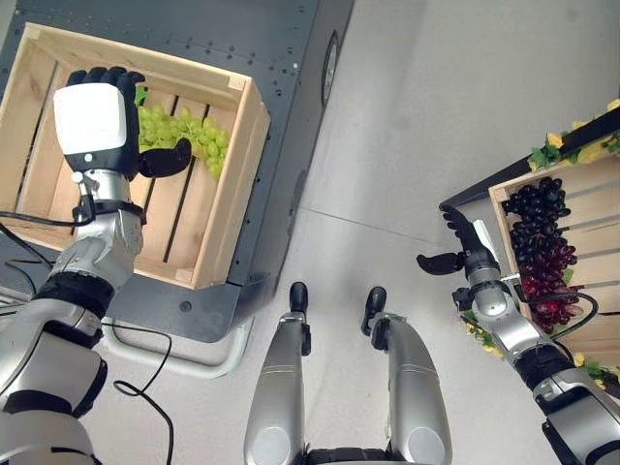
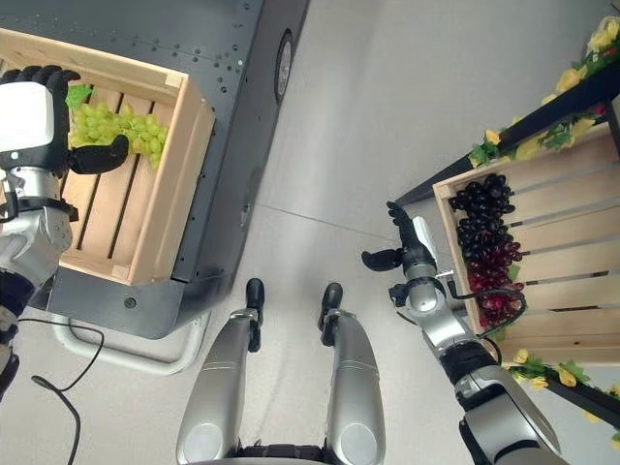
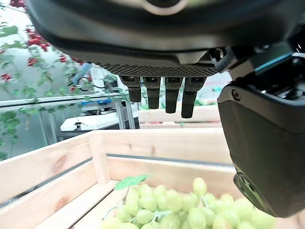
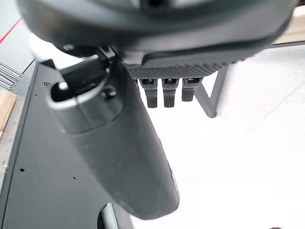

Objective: Pick up the fruits from the basket on one side to the basket on the other side

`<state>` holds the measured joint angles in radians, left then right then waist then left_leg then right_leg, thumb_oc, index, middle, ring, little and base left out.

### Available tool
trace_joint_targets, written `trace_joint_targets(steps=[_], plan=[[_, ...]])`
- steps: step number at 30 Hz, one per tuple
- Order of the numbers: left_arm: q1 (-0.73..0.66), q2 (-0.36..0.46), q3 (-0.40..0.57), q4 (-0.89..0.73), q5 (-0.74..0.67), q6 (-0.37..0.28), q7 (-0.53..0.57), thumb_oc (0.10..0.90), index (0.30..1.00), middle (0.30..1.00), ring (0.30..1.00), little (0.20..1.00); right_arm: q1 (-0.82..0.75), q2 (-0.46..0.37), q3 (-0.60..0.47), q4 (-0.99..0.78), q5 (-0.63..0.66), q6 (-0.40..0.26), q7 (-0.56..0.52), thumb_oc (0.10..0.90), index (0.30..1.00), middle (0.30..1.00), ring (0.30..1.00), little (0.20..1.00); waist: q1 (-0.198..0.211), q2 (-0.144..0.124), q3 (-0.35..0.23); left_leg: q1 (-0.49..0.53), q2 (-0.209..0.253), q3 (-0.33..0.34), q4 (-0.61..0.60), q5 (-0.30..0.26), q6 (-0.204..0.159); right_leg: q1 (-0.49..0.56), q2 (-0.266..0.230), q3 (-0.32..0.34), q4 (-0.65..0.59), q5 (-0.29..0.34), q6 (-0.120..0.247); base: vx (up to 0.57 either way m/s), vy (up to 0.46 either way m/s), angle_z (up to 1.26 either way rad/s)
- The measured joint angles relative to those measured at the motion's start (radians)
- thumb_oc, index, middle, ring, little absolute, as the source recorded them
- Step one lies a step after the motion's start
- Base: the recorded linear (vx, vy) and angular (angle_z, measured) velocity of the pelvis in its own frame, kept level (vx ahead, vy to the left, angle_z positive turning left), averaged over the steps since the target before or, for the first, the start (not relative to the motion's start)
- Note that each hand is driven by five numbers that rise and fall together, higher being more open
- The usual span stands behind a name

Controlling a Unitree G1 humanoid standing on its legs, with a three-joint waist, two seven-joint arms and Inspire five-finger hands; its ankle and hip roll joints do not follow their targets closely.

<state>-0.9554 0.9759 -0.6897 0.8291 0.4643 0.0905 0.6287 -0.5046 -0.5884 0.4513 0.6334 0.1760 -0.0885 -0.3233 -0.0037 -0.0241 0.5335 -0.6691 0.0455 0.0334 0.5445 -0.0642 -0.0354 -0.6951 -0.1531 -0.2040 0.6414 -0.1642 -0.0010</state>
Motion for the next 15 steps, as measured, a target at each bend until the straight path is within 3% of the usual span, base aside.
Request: trace_joint_targets(steps=[6, 15], plan=[[-0.057, 0.022, -0.093, -0.002, 0.081, 0.069, -0.111, 0.800, 0.900, 0.900, 0.900, 0.900, 0.003, 0.000, 0.017, 0.005, 0.040, -0.012, 0.024, 0.800, 0.900, 0.900, 0.900, 0.900, -0.021, -0.010, 0.000, -0.059, 0.010, -0.001, 0.040, -0.010, 0.000, -0.054, 0.002, -0.002, 0.028, -0.006, -0.001, 0.02, 0.029, -0.01], [-0.105, 0.033, -0.170, 0.004, 0.210, 0.109, -0.247, 0.800, 0.900, 0.900, 0.900, 0.900, -0.004, 0.000, 0.033, 0.005, 0.077, -0.048, 0.073, 0.800, 0.900, 0.900, 0.900, 0.900, -0.029, -0.026, 0.000, -0.091, 0.010, -0.002, 0.054, -0.015, 0.001, -0.078, 0.006, -0.003, 0.027, 0.001, 0.003, 0.01, 0.020, 0.00]])
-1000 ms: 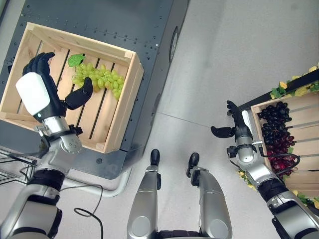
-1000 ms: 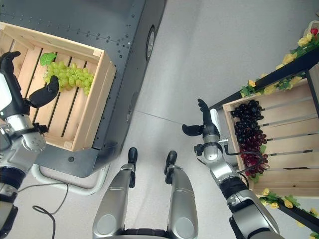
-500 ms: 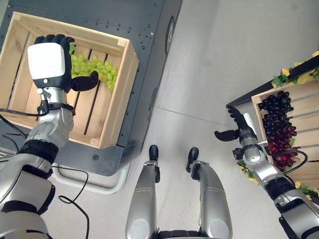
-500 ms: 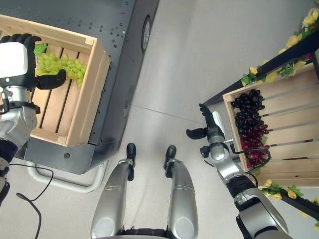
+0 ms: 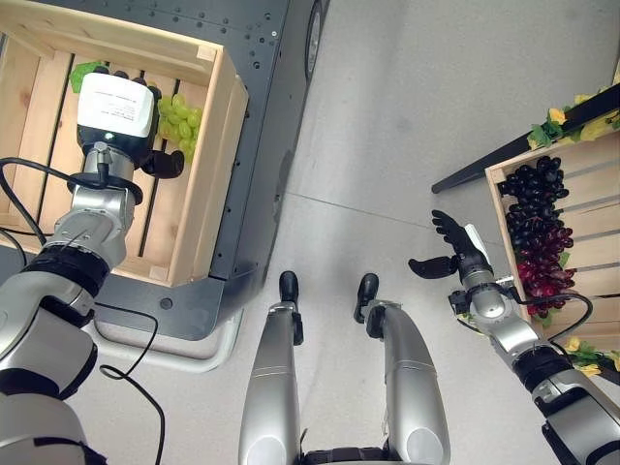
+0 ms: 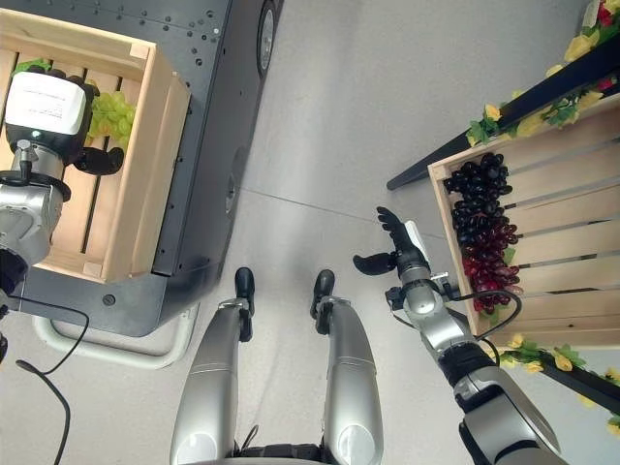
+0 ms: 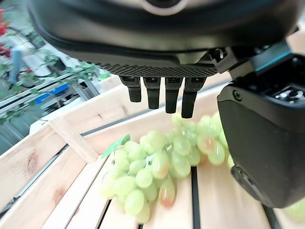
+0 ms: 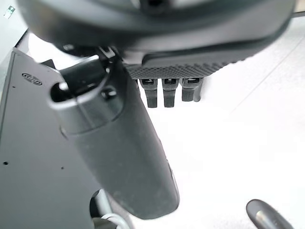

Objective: Pick up the fruits from the basket on one side to the basket on the other side

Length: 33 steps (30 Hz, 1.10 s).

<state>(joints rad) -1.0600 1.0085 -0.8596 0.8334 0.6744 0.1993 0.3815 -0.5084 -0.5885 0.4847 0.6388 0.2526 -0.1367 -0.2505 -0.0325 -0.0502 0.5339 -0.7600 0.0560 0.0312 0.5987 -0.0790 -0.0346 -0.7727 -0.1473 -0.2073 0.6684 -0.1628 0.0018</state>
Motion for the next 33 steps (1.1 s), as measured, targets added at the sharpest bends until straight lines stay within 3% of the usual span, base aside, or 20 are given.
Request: trace_joint_targets(steps=[10, 13, 24, 29, 33], plan=[[-0.094, 0.028, -0.077, 0.043, 0.165, 0.020, -0.062, 0.800, 0.900, 0.900, 0.900, 0.900, -0.024, 0.000, 0.016, -0.019, 0.001, -0.002, 0.036, 0.800, 0.900, 0.900, 0.900, 0.900, -0.008, -0.009, -0.001, -0.052, 0.012, 0.003, 0.056, -0.024, 0.017, -0.019, 0.007, -0.004, 0.001, 0.010, 0.014, -0.01, 0.026, -0.01], [-0.097, 0.028, -0.077, 0.044, 0.201, 0.049, -0.064, 0.800, 0.900, 0.900, 0.900, 0.900, -0.020, 0.004, 0.039, -0.019, 0.003, -0.002, 0.042, 0.800, 0.900, 0.900, 0.900, 0.900, -0.008, -0.023, 0.000, -0.058, 0.012, 0.003, 0.061, -0.026, 0.020, -0.022, 0.007, -0.005, 0.001, 0.011, 0.015, 0.00, 0.000, 0.00], [-0.211, 0.045, -0.149, 0.030, 0.352, 0.025, -0.103, 0.800, 0.900, 0.900, 0.900, 0.900, -0.013, 0.011, 0.039, -0.027, 0.057, -0.025, 0.064, 0.800, 0.900, 0.900, 0.900, 0.900, -0.008, -0.058, -0.002, -0.108, 0.017, 0.000, 0.094, -0.035, 0.030, -0.051, 0.005, -0.021, 0.008, 0.011, 0.016, 0.00, 0.000, 0.02], [-0.229, 0.069, -0.156, 0.030, 0.355, -0.034, -0.035, 0.800, 0.900, 0.900, 0.900, 0.900, -0.009, 0.018, 0.039, -0.039, 0.068, -0.029, 0.077, 0.800, 0.900, 0.900, 0.900, 0.900, -0.010, -0.063, -0.002, -0.132, 0.018, 0.000, 0.105, -0.038, 0.031, -0.073, 0.003, -0.022, 0.016, 0.012, 0.018, 0.00, 0.000, 0.00], [-0.229, 0.071, -0.156, 0.030, 0.360, -0.091, 0.114, 0.800, 0.900, 0.900, 0.900, 0.900, 0.006, 0.018, 0.039, -0.041, 0.068, -0.031, 0.077, 0.800, 0.900, 0.900, 0.900, 0.900, -0.009, -0.063, -0.002, -0.132, 0.017, 0.001, 0.108, -0.040, 0.033, -0.072, 0.002, -0.022, 0.016, 0.012, 0.018, 0.01, 0.000, 0.00]])
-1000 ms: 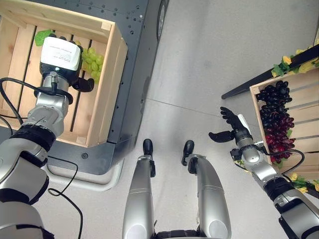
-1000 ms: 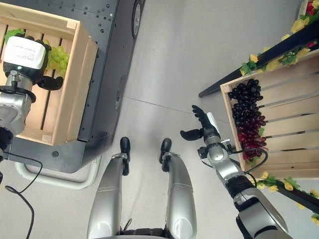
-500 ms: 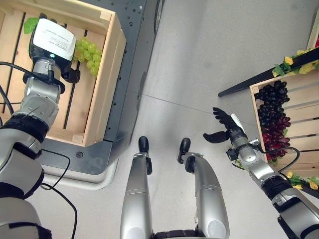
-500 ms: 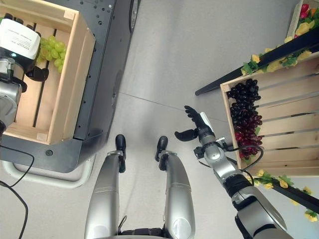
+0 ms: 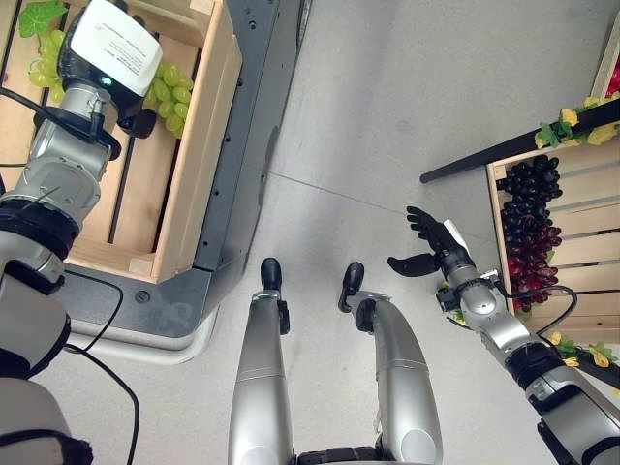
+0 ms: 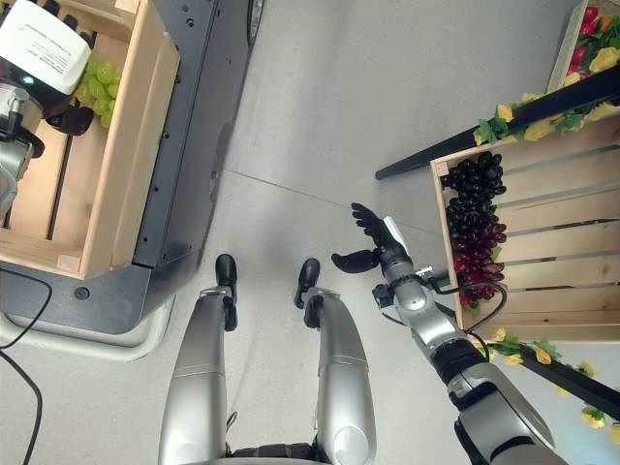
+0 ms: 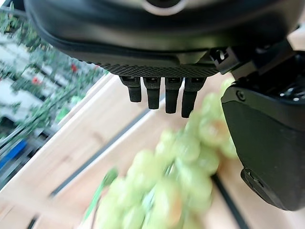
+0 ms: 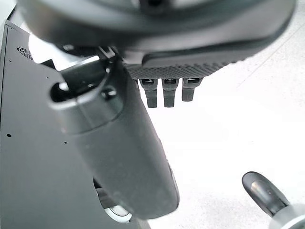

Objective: Pick up the fruits from the basket on one side to the basket on the other side

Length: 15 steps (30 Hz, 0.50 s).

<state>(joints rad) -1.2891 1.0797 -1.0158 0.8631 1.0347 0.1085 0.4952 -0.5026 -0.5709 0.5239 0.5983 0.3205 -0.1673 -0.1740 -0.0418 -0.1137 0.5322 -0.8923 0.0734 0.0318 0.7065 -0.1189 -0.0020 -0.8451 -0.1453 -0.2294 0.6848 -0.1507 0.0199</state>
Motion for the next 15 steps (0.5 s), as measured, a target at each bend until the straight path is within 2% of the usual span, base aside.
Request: trace_joint_targets(steps=[3, 7, 12, 15], plan=[[0.000, 0.008, 0.000, 0.001, 0.018, -0.041, 0.061, 0.800, 0.900, 0.900, 0.900, 0.900, 0.008, 0.000, 0.000, 0.000, 0.000, -0.001, 0.000, 0.800, 0.900, 0.900, 0.900, 0.900, 0.000, 0.000, 0.000, 0.000, 0.000, 0.001, 0.001, 0.000, 0.001, 0.000, -0.001, 0.001, 0.001, 0.000, 0.000, 0.01, -0.003, 0.00], [0.000, 0.029, -0.001, -0.012, 0.057, -0.140, 0.104, 0.800, 0.900, 0.900, 0.900, 0.900, 0.012, 0.000, -0.001, -0.003, 0.000, -0.001, 0.000, 0.800, 0.900, 0.900, 0.900, 0.900, -0.001, 0.000, 0.000, 0.000, -0.001, 0.002, 0.003, 0.000, 0.001, -0.001, -0.002, 0.001, 0.004, 0.000, 0.000, 0.00, 0.000, 0.00], [0.000, 0.035, -0.005, -0.031, 0.050, -0.145, 0.048, 0.800, 0.900, 0.900, 0.900, 0.900, 0.017, 0.000, -0.002, -0.006, 0.000, -0.001, 0.000, 0.800, 0.900, 0.900, 0.900, 0.900, 0.001, 0.000, 0.000, 0.000, -0.003, 0.003, 0.001, -0.001, 0.002, -0.004, -0.005, 0.002, 0.008, -0.003, -0.003, 0.00, 0.000, 0.00], [0.000, 0.036, -0.012, -0.028, 0.033, -0.142, -0.052, 0.800, 0.900, 0.900, 0.900, 0.900, 0.017, 0.000, -0.006, -0.006, 0.000, -0.001, 0.002, 0.800, 0.900, 0.900, 0.900, 0.900, 0.000, 0.000, 0.000, -0.002, -0.003, 0.004, -0.001, -0.002, 0.005, -0.008, -0.007, 0.002, 0.006, -0.004, -0.004, 0.00, 0.000, 0.00]])
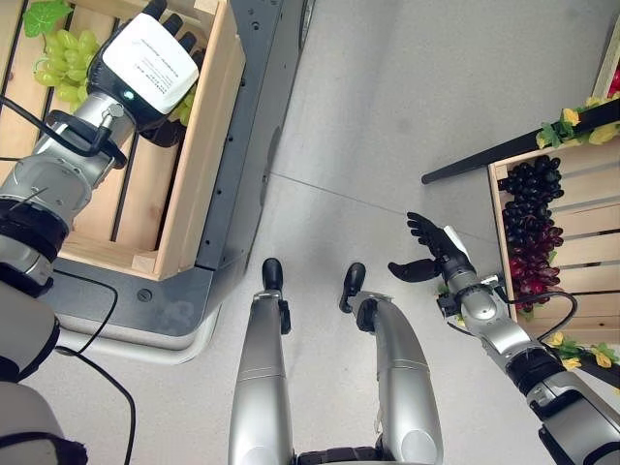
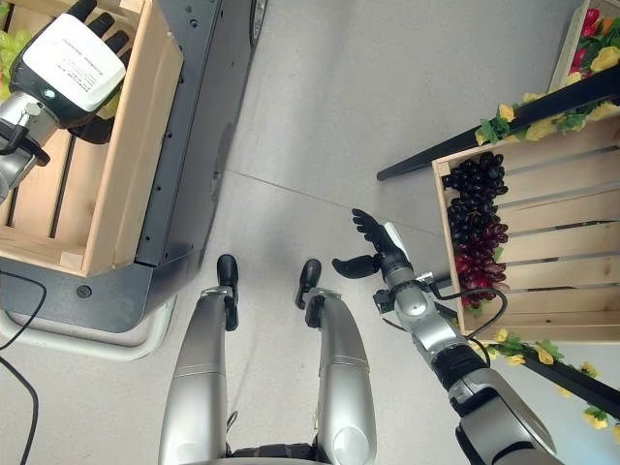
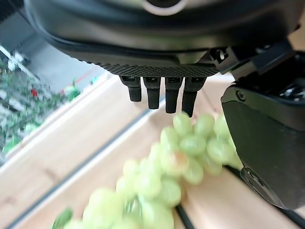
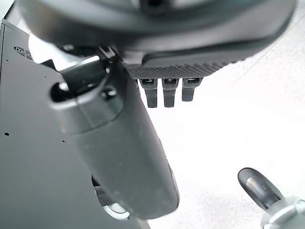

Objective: Pick up the fruits from the basket on one side to the basket on the other side

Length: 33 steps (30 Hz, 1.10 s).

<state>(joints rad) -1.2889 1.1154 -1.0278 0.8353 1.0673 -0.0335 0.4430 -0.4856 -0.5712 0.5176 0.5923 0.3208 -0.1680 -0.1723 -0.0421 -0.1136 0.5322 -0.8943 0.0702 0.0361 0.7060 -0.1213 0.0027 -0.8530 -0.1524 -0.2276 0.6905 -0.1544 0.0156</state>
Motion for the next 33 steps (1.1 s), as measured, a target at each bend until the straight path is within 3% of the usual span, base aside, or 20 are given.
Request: trace_joint_targets(steps=[7, 11, 14, 26, 27, 28, 29, 30, 31, 33], plan=[[-0.006, -0.006, 0.010, -0.029, -0.117, 0.078, -0.190, 0.800, 0.900, 0.900, 0.900, 0.900, -0.005, -0.001, -0.001, 0.001, 0.006, 0.000, 0.020, 0.800, 0.900, 0.900, 0.900, 0.900, -0.001, 0.000, 0.000, -0.002, 0.002, 0.001, -0.001, 0.000, 0.000, -0.003, -0.002, 0.000, -0.001, -0.002, -0.003, 0.00, 0.000, 0.00], [-0.010, -0.033, 0.025, -0.039, -0.119, 0.167, -0.286, 0.800, 0.900, 0.900, 0.900, 0.900, -0.027, -0.002, 0.000, 0.002, 0.011, 0.000, 0.046, 0.800, 0.900, 0.900, 0.900, 0.900, -0.009, 0.001, 0.000, -0.002, 0.006, 0.002, -0.004, 0.000, -0.009, -0.007, 0.001, 0.001, 0.001, -0.006, -0.001, 0.00, 0.001, -0.01], [-0.013, -0.052, 0.034, -0.039, -0.118, 0.236, -0.327, 0.800, 0.900, 0.900, 0.900, 0.900, -0.038, -0.002, -0.001, 0.002, 0.012, 0.000, 0.062, 0.800, 0.900, 0.900, 0.900, 0.900, -0.012, 0.001, -0.001, -0.002, 0.009, 0.005, -0.012, 0.003, -0.013, -0.013, 0.002, 0.001, -0.001, -0.007, -0.003, 0.00, 0.001, -0.03], [-0.057, -0.085, 0.033, 0.011, -0.047, 0.323, -0.400, 0.800, 0.900, 0.900, 0.900, 0.900, -0.070, -0.006, 0.000, 0.002, 0.051, -0.002, 0.077, 0.800, 0.900, 0.900, 0.900, 0.900, -0.019, 0.001, -0.001, -0.015, 0.016, 0.000, -0.017, 0.011, -0.024, -0.028, 0.006, -0.010, 0.008, -0.014, -0.022, 0.00, 0.000, 0.00], [-0.057, -0.085, 0.033, 0.014, -0.047, 0.329, -0.400, 0.780, 0.869, 0.869, 0.869, 0.869, -0.072, -0.006, 0.000, 0.002, 0.051, -0.005, 0.077, 0.800, 0.900, 0.900, 0.900, 0.900, -0.020, 0.001, -0.001, -0.016, 0.015, 0.000, -0.016, 0.011, -0.024, -0.028, 0.005, -0.010, 0.006, -0.014, -0.022, 0.00, 0.000, 0.00], [-0.057, -0.085, 0.033, 0.016, -0.048, 0.330, -0.400, 0.717, 0.775, 0.775, 0.775, 0.775, -0.072, -0.006, 0.000, 0.002, 0.051, -0.007, 0.077, 0.800, 0.900, 0.900, 0.900, 0.900, -0.020, 0.001, -0.001, -0.016, 0.015, 0.000, -0.016, 0.011, -0.024, -0.028, 0.005, -0.010, 0.006, -0.014, -0.022, 0.00, 0.000, 0.00], [-0.057, -0.085, 0.033, 0.018, -0.049, 0.330, -0.398, 0.596, 0.594, 0.594, 0.594, 0.594, -0.072, -0.006, 0.001, 0.002, 0.051, -0.009, 0.077, 0.800, 0.900, 0.900, 0.900, 0.900, -0.020, 0.001, -0.001, -0.016, 0.015, 0.001, -0.016, 0.011, -0.024, -0.028, 0.005, -0.010, 0.006, -0.014, -0.022, 0.00, 0.000, 0.00], [-0.057, -0.085, 0.033, 0.019, -0.049, 0.330, -0.398, 0.546, 0.519, 0.519, 0.519, 0.519, -0.072, -0.006, 0.001, 0.002, 0.051, -0.009, 0.077, 0.800, 0.900, 0.900, 0.900, 0.900, -0.020, 0.001, -0.001, -0.016, 0.015, 0.001, -0.016, 0.011, -0.024, -0.028, 0.005, -0.010, 0.007, -0.014, -0.022, 0.00, 0.000, 0.00], [-0.057, -0.086, 0.032, 0.027, -0.049, 0.327, -0.392, 0.400, 0.300, 0.300, 0.300, 0.300, -0.074, -0.006, 0.000, 0.002, 0.051, -0.009, 0.077, 0.800, 0.900, 0.900, 0.900, 0.900, -0.021, 0.001, -0.001, -0.016, 0.015, 0.001, -0.015, 0.011, -0.024, -0.028, 0.004, -0.010, 0.007, -0.014, -0.022, 0.00, 0.000, 0.00], [-0.054, -0.086, 0.021, 0.048, -0.049, 0.315, -0.372, 0.400, 0.300, 0.300, 0.300, 0.300, -0.074, -0.006, 0.000, 0.002, 0.051, -0.013, 0.082, 0.800, 0.900, 0.900, 0.900, 0.900, -0.022, 0.001, -0.001, -0.016, 0.015, 0.001, -0.015, 0.011, -0.024, -0.028, 0.004, -0.010, 0.008, -0.013, -0.020, 0.00, 0.000, 0.00]])
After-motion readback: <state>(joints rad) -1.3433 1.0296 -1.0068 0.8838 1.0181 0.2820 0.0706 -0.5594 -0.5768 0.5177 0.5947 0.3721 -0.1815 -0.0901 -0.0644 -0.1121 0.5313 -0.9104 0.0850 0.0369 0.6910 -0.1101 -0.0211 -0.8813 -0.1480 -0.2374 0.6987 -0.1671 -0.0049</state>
